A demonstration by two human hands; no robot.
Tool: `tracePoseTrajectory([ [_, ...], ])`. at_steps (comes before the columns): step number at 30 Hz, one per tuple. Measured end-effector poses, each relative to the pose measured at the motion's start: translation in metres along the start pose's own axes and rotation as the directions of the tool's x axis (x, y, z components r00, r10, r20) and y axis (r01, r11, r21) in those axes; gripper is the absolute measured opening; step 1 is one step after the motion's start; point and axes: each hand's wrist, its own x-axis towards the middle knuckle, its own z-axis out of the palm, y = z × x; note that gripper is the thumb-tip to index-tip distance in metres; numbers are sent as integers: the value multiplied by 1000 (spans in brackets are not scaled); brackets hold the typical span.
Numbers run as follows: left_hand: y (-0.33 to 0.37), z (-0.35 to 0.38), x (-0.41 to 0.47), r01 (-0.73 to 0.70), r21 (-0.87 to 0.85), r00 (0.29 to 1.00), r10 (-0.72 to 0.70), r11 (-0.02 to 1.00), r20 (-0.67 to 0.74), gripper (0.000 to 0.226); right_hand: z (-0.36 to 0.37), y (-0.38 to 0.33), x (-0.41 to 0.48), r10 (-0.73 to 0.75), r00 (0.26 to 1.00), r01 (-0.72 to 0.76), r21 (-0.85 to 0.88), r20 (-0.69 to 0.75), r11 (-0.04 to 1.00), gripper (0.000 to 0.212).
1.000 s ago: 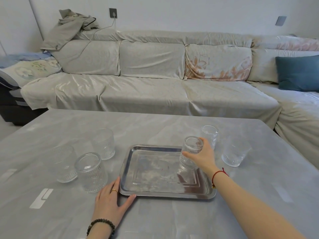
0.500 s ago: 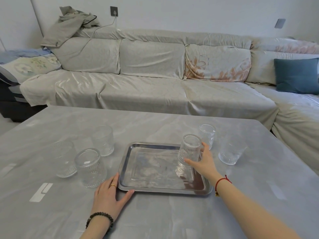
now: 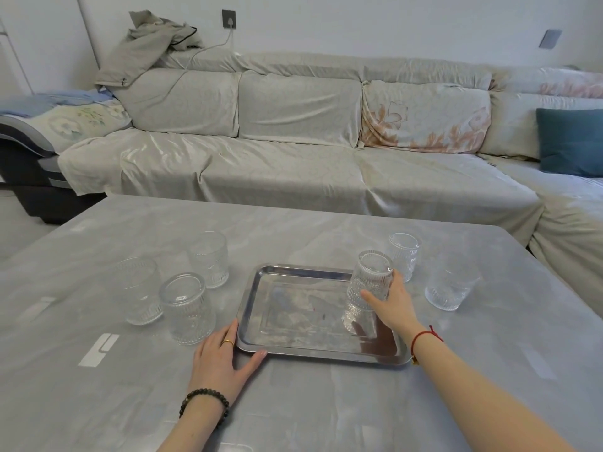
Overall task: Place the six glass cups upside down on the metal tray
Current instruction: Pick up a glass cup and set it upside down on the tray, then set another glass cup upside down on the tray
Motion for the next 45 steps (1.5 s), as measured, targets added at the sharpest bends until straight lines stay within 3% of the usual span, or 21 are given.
tracePoseTrajectory([
  [5, -1, 2, 0, 6, -8, 1000, -6, 1000, -12, 83, -1, -2, -2, 32, 999, -32, 14, 5, 999, 87],
  [7, -1, 2, 1, 9, -3, 1000, -9, 1000, -13, 84, -1, -8, -10, 26, 995, -25, 7, -92, 1000, 91],
  [10, -1, 2, 1, 0, -21, 1000, 1, 1000, 16, 82, 10, -31, -32, -229, 929, 217, -74, -289, 973, 81],
  [12, 0, 0, 0, 17, -134, 1000, -15, 991, 17, 75, 30, -56, -51, -406, 891, 400, -72, -201, 914, 73],
  [15, 2, -9, -6, 84, -450, 986, -140, 889, -93, 47, 69, -92, -74, -509, 858, 509, 16, 69, 860, 69],
  [17, -1, -18, -12, 40, -580, 947, -216, 814, -238, 31, 96, -112, -85, -518, 829, 514, 75, 213, 854, 71],
  [21, -20, -39, -6, 26, -641, 864, -340, 767, -372, 47, 144, -137, -94, -450, 806, 425, 153, 384, 892, 78],
  [24, -38, -55, 12, 123, -663, 886, -382, 739, -262, 76, 168, -151, -94, -347, 835, 300, 174, 427, 938, 78],
  [28, -48, -64, 30, 191, -709, 958, -286, 679, -16, 95, 187, -166, -90, -284, 849, 182, 258, 446, 949, 70],
  [33, -48, -62, 46, 185, -725, 959, -282, 663, -13, 74, 200, -172, -88, -242, 892, 123, 311, 382, 943, 64],
  [40, -9, -69, 51, -35, -771, 980, -130, 635, -152, 74, 169, -165, -79, -284, 945, 207, 376, 162, 903, 67],
  [45, 51, -52, 67, -8, -778, 1000, -17, 628, -24, 82, 118, -141, -57, -219, 976, 204, 386, -4, 900, 65],
])
